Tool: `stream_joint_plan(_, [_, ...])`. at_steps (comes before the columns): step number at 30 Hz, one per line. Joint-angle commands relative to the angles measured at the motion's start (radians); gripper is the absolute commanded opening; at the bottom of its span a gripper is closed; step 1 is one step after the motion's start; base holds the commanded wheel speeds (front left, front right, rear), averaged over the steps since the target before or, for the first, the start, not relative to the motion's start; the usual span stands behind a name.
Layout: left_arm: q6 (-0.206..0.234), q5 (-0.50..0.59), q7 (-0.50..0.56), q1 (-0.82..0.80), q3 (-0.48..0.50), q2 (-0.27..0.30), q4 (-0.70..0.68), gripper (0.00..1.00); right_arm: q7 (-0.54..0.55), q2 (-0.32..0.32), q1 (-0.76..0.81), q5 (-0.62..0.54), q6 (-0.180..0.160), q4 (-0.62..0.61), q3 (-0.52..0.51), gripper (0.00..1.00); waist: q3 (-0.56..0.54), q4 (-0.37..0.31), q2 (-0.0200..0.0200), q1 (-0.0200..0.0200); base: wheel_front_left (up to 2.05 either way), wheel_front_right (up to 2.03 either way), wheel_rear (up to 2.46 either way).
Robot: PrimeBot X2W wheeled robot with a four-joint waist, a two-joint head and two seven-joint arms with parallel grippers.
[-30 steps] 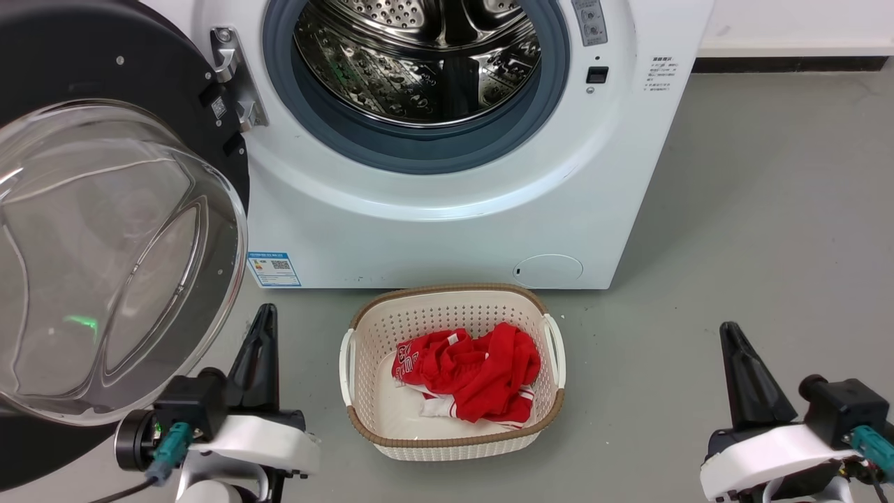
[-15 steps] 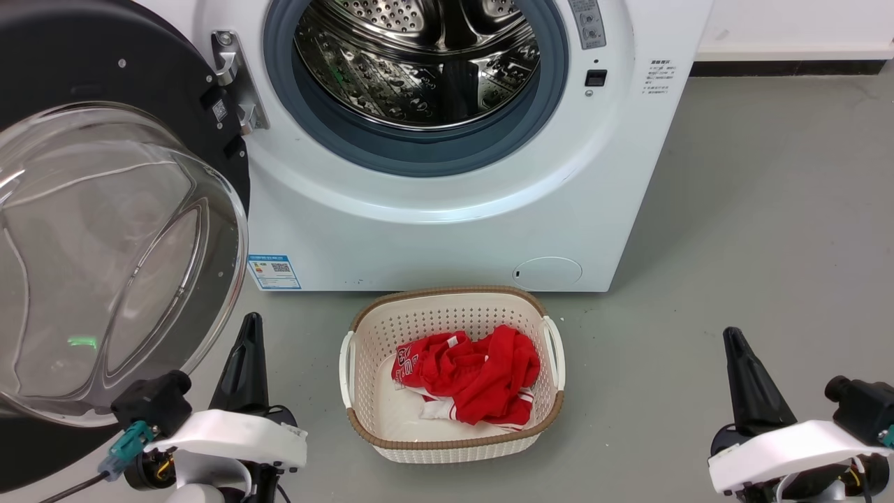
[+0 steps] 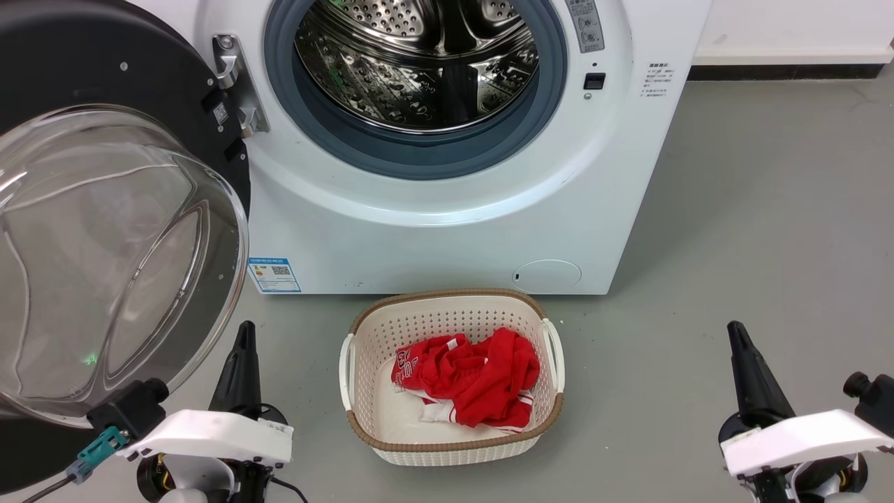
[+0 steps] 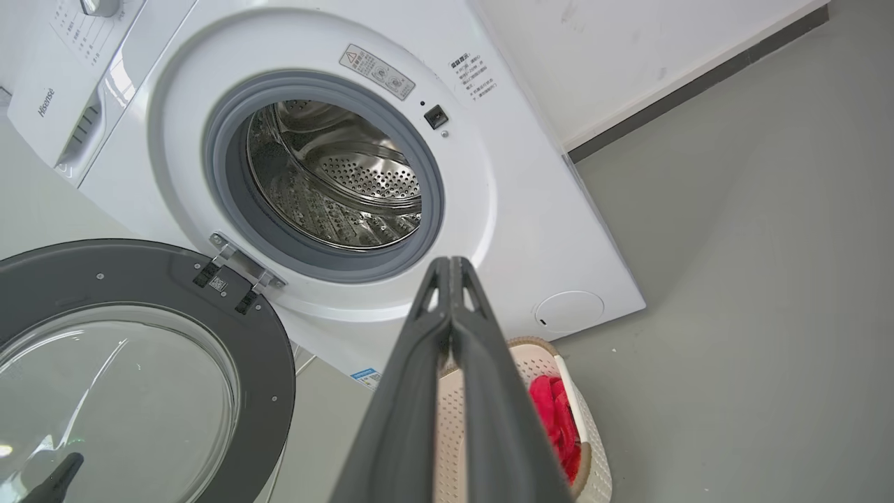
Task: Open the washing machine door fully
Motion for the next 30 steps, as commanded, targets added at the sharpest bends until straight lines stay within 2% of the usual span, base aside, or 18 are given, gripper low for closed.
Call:
stream_joint_plan(1, [-0.007, -0.034, 0.008, -0.021, 0.005, 0.002, -0.008, 0.00, 0.006, -0.009, -0.026, 0.036, 0.000, -0.006, -0.003, 0.00, -0.001, 0.000, 0.0000, 0.0000, 0.00, 0.00, 0.00])
stream_joint_plan(30, [-0.018, -0.395, 0.097, -0.027, 0.034, -0.003, 0.023, 0.00, 0.058, -0.014, -0.056, 0.405, 0.000, 0.051, -0.016, 0.00, -0.013, -0.002, 0.0000, 0.0000, 0.00, 0.00, 0.00])
